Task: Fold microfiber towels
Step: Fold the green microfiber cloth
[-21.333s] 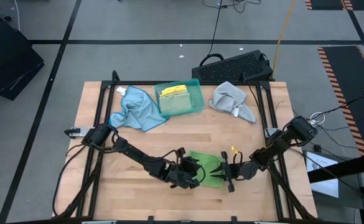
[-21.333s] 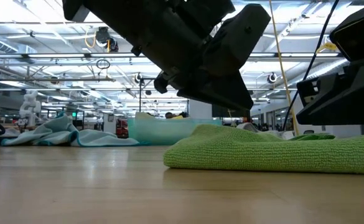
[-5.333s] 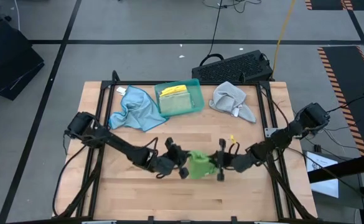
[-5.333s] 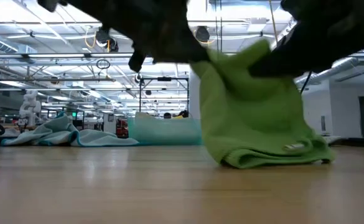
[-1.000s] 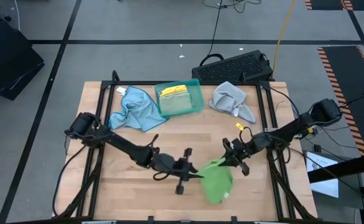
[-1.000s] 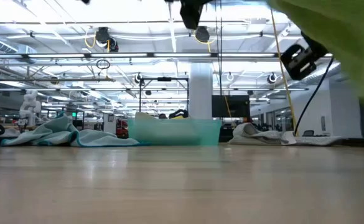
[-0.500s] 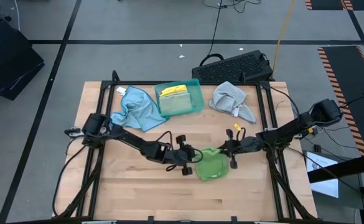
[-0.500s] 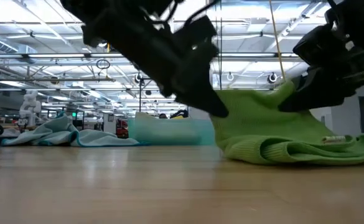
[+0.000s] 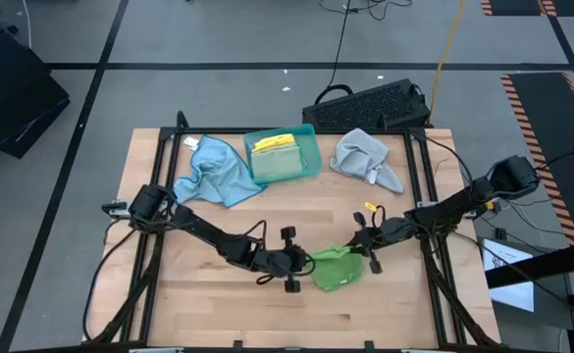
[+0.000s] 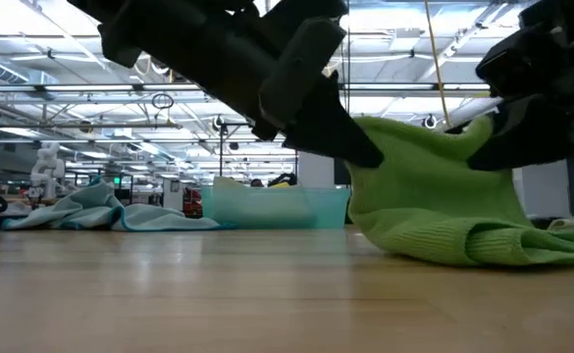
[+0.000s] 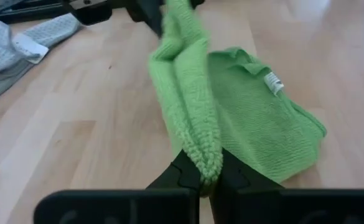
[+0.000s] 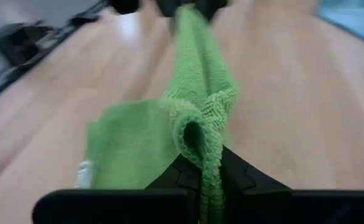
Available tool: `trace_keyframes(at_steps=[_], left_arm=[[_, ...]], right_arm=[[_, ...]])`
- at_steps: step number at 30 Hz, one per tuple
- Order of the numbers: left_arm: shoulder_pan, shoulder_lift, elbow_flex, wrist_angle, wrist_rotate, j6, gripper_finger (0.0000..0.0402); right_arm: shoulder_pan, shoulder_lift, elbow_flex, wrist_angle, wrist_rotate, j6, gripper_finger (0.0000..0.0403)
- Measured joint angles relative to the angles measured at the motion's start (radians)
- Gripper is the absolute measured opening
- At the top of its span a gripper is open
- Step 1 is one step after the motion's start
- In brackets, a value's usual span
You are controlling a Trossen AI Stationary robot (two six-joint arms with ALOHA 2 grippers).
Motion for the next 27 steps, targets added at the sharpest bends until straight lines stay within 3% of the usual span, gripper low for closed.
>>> trace_keyframes(at_steps=[11,20,27], left_arm=[[-0.038,0.086,0.000,0.159,0.012,-0.032,0.0009],[-0.055,0.087,0.000,0.183,0.078,-0.096,0.0008],[-0.056,0.087,0.000,0.176,0.030,-0.073,0.0015]], right_arm=[[0.100,0.043,0.000,0.007,-0.001,0.089,0.0013],[0.159,0.123,-0.005,0.095,0.000,0.140,0.0013],[0.154,0.145,-0.006,0.100,0.040,0.112,0.0013]])
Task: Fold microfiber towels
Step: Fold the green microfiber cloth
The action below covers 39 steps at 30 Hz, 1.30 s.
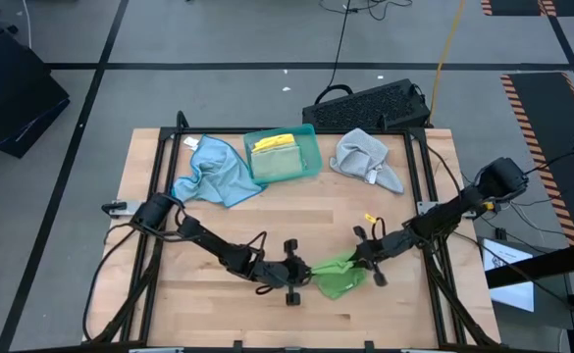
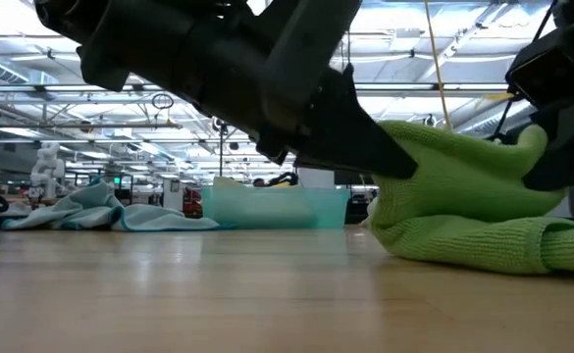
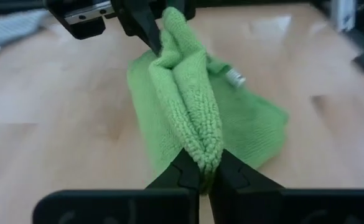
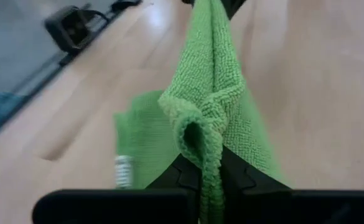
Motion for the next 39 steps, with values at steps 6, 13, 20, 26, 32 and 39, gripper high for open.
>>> trace_keyframes(at_steps=[6,13,20,26,32,39], left_arm=[[0.052,-0.068,-0.002,-0.111,-0.081,0.198,0.0006],[0.255,-0.124,-0.001,-0.141,0.147,0.282,0.0007],[0.308,-0.124,-0.001,-0.160,0.200,0.209,0.0008],[0.220,-0.124,-0.001,-0.130,0.215,0.198,0.0011],[0.157,-0.095,0.000,-0.122,0.158,0.133,0.0008],[0.135,-0.034,0.000,-0.005,0.152,0.112,0.0017]], right_arm=[[-0.070,-0.066,-0.004,-0.006,0.109,-0.084,0.0013],[-0.174,-0.198,-0.004,-0.207,0.192,-0.103,0.0013],[-0.201,-0.337,-0.002,-0.409,0.267,-0.093,0.0013],[-0.201,-0.385,-0.002,-0.431,0.096,-0.067,0.0013],[-0.201,-0.352,-0.031,-0.360,-0.010,-0.049,0.0013],[-0.192,-0.301,-0.102,-0.176,-0.073,0.006,0.0013]])
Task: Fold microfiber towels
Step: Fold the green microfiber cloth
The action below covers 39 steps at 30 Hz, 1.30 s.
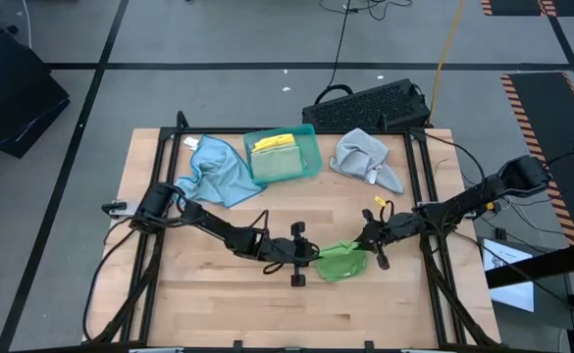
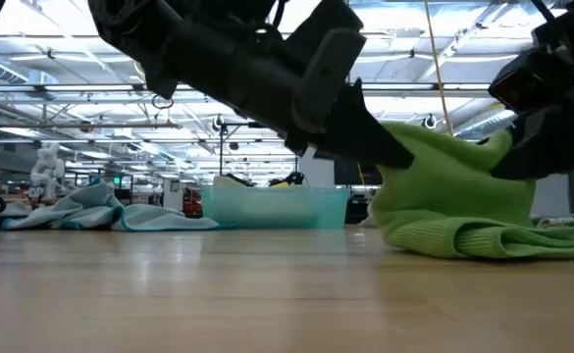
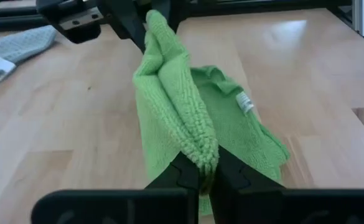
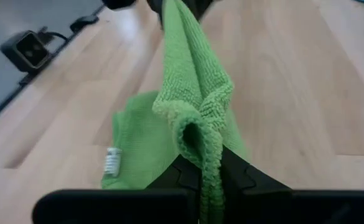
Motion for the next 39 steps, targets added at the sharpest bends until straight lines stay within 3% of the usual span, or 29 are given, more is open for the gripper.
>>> trace_keyframes(at_steps=[7,11,20,26,32,39], left_arm=[[-0.017,0.007,0.000,0.038,0.013,-0.020,0.0009],[-0.017,0.007,0.000,0.060,0.062,-0.120,0.0019],[-0.021,0.006,0.000,0.070,0.134,-0.253,0.0135],[-0.007,0.006,0.000,0.070,0.023,-0.230,0.0184],[0.018,0.006,0.000,0.075,-0.007,-0.240,0.0191],[0.019,0.059,-0.001,0.151,-0.004,-0.294,0.0161]], right_arm=[[0.020,0.013,-0.025,0.015,-0.071,0.021,0.0013],[0.032,0.013,-0.026,0.014,-0.074,0.011,0.0022],[0.045,0.016,-0.032,-0.055,-0.054,-0.008,0.0120],[0.044,0.014,-0.030,-0.013,-0.123,-0.018,0.0190],[0.044,0.012,-0.030,-0.015,-0.209,0.005,0.0252],[0.029,0.009,-0.029,-0.064,-0.365,0.125,0.0290]])
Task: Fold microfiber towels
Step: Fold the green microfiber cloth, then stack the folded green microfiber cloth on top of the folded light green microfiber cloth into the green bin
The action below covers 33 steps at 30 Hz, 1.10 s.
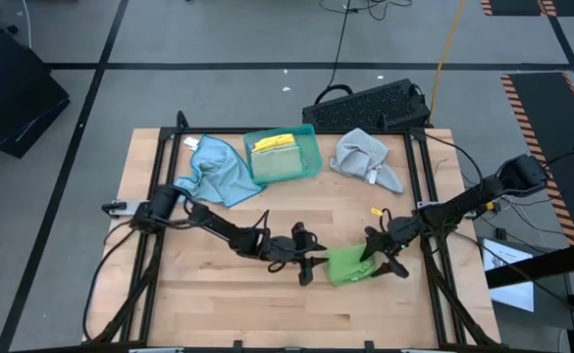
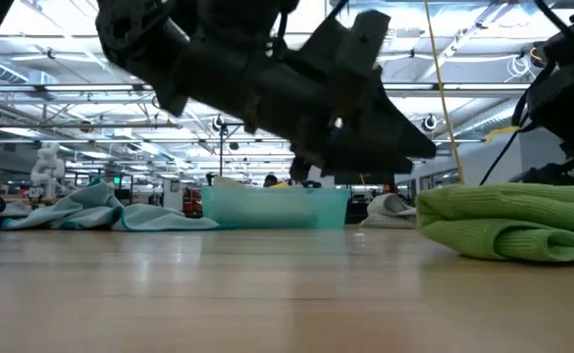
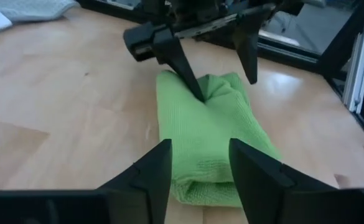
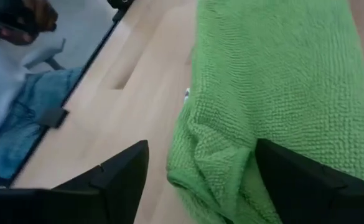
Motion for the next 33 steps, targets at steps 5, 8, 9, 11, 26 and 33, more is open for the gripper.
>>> trace_keyframes(at_steps=[5,8,9,11,26,33], left_arm=[[-0.020,0.071,0.000,0.115,0.005,-0.009,0.0129],[-0.030,0.078,0.000,0.141,0.006,0.018,0.0108],[-0.032,0.078,0.000,0.149,-0.002,0.026,0.0102],[-0.038,0.065,0.000,0.149,-0.040,0.050,0.0090],[-0.025,0.204,0.191,0.099,0.012,0.078,0.0036],[-0.036,0.272,0.216,0.081,0.068,0.030,0.0035]], right_arm=[[0.000,-0.020,0.002,-0.036,0.004,0.016,0.0287],[0.000,-0.058,0.001,-0.030,0.004,0.020,0.0284],[-0.001,-0.077,0.002,-0.030,0.003,0.020,0.0284],[0.000,-0.112,0.006,-0.036,0.003,0.028,0.0284],[0.120,-0.116,0.011,0.197,0.463,0.060,0.0239],[0.228,0.028,0.011,0.310,0.609,0.068,0.0121]])
